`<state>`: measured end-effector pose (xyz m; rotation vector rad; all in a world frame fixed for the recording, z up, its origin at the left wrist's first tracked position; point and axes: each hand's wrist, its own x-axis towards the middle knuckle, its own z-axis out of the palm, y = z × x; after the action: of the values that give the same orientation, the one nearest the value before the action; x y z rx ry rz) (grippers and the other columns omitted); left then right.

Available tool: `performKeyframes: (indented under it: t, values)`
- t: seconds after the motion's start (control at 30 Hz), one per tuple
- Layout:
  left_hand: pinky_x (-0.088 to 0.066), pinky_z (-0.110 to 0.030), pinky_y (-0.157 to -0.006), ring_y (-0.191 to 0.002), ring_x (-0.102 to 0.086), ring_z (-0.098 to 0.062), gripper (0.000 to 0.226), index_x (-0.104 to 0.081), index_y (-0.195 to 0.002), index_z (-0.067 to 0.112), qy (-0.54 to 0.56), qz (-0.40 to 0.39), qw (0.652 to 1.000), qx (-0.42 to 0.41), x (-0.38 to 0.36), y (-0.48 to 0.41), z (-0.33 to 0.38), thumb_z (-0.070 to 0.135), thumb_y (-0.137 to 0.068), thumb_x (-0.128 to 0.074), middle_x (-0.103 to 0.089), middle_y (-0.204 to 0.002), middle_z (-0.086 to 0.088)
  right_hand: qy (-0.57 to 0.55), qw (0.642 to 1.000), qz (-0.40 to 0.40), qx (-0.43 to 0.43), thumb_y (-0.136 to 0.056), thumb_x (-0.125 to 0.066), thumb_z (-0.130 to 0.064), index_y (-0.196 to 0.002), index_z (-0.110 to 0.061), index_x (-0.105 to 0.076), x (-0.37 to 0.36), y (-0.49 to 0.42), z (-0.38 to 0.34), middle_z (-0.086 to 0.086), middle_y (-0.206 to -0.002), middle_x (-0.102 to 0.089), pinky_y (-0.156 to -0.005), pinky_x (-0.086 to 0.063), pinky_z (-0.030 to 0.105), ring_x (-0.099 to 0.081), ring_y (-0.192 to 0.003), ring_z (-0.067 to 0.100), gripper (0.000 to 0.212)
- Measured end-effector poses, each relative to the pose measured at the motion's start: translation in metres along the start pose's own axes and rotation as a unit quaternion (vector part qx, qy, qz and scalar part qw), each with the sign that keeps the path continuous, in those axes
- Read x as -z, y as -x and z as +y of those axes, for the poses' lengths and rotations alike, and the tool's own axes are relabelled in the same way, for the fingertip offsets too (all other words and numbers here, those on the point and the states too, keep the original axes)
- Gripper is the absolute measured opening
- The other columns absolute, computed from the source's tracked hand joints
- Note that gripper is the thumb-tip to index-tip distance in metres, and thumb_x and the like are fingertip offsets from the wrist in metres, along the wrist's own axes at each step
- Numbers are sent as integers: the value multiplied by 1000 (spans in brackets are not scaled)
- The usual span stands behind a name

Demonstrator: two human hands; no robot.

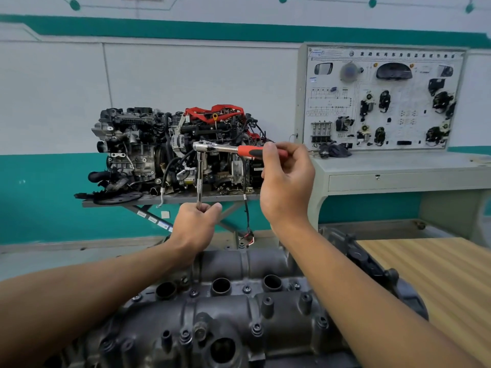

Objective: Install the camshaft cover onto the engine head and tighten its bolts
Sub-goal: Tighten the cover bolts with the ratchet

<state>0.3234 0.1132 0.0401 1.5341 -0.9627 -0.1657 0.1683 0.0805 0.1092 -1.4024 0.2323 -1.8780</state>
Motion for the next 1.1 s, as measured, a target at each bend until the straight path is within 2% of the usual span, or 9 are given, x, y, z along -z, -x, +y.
performKeyframes:
  t: [0.27, 0.43, 0.5, 0.57, 0.63, 0.7, 0.8, 0.9, 1.1]
  values:
    - [-29, -26, -44, -39, -32, -15, 29, -62, -75, 11, 46, -5, 997, 68, -1, -4, 4, 32, -95, -64, -39, -43, 6, 22, 998, -28, -48, -94, -66, -24, -82, -23, -57, -18, -12, 3, 0, -77, -61, -61, -46, 31, -55, -65, 14, 15]
    - [-24, -26, -41, -41, -27, -14, 49, -40, -50, 18, 34, 45, 993, -103, 20, -6, 30, 26, -94, -59, -33, -41, 7, -30, 999, -27, 7, -98, -59, -21, -90, -23, -58, -9, -8, -17, 1, -76, -57, -62, -45, 28, -53, -66, 15, 8]
    - [-24, -27, -44, -43, -26, -16, 52, -37, -49, 21, 65, 2, 996, -61, 26, -6, 38, 28, -95, -61, -32, -45, 3, -30, 998, -39, 30, -96, -62, -18, -88, -21, -58, -11, -9, -28, -3, -73, -58, -60, -46, 25, -53, -62, 12, 10]
    - [-26, -28, -48, -45, -26, -18, 52, -37, -52, 23, 75, -88, 993, 19, 35, 1, 40, 35, -96, -63, -30, -48, 1, -22, 999, -49, -7, -95, -64, -18, -87, -18, -57, -18, -11, -35, 0, -72, -59, -60, -46, 25, -54, -62, 12, 11]
    - [-25, -29, -50, -48, -25, -16, 52, -34, -57, 24, 86, -154, 982, 68, 50, 6, 45, 51, -93, -60, -27, -52, 2, -15, 997, -51, -58, -96, -63, -21, -89, -15, -57, -22, -11, -34, 8, -76, -61, -61, -46, 26, -55, -62, 12, 12]
    - [-24, -31, -52, -51, -25, -15, 55, -37, -64, 24, 119, -170, 975, 84, 68, 6, 57, 72, -86, -52, -27, -57, 3, -26, 994, -42, -94, -97, -62, -23, -90, -13, -55, -26, -8, -29, 9, -73, -60, -52, -43, 22, -53, -54, 9, 14]
    - [-24, -31, -51, -50, -27, -14, 67, -44, -68, 21, 156, -132, 977, 65, 86, 2, 81, 88, -77, -41, -33, -57, 4, -48, 990, -37, -126, -98, -62, -24, -88, -12, -53, -37, 1, -23, 5, -64, -58, -47, -41, 24, -52, -49, 9, 18]
    - [-17, -26, -45, -45, -22, -13, 70, -41, -62, 21, 211, -58, 971, 91, 90, -5, 105, 90, -75, -39, -32, -50, 6, -41, 988, -62, -137, -98, -61, -26, -89, -14, -55, -48, 12, -18, -3, -57, -60, -58, -44, 33, -56, -56, 16, 16]
    - [-15, -25, -40, -37, -22, -13, 49, -35, -53, 24, 210, 33, 974, 81, 92, -19, 106, 47, -96, -43, -32, -42, 7, -40, 987, -108, -115, -98, -61, -24, -91, -15, -58, -56, 16, -19, 0, -64, -62, -56, -45, 28, -57, -54, 10, 11]
